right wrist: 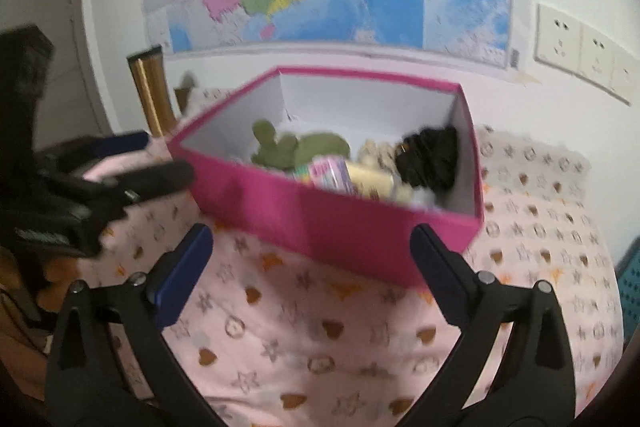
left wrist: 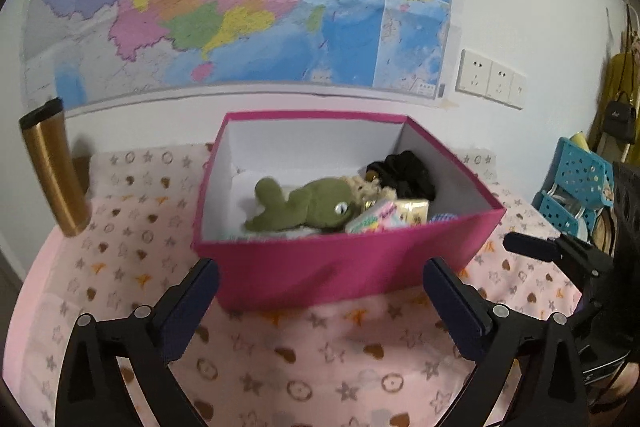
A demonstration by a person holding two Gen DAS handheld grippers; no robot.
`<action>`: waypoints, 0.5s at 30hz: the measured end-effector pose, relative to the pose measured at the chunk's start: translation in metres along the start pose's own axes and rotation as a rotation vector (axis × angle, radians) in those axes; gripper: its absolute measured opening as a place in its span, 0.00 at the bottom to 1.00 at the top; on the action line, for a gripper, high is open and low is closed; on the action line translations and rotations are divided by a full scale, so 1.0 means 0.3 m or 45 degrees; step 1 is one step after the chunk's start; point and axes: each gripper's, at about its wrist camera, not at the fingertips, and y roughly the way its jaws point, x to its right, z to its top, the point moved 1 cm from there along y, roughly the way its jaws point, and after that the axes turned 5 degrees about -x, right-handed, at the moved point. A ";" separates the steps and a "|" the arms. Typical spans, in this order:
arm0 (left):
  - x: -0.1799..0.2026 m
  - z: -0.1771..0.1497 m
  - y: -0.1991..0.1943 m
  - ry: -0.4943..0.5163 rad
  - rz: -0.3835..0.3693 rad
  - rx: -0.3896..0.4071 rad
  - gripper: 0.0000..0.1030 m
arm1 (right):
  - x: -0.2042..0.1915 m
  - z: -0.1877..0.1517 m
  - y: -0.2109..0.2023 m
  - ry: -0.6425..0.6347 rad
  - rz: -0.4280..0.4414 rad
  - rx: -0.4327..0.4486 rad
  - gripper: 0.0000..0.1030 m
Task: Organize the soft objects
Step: 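Lower the pink floral pack into the box and open the left gripper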
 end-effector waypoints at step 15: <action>0.001 -0.100 -0.010 -0.013 0.115 -0.033 1.00 | -0.027 -0.086 -0.034 0.122 -0.029 0.011 0.96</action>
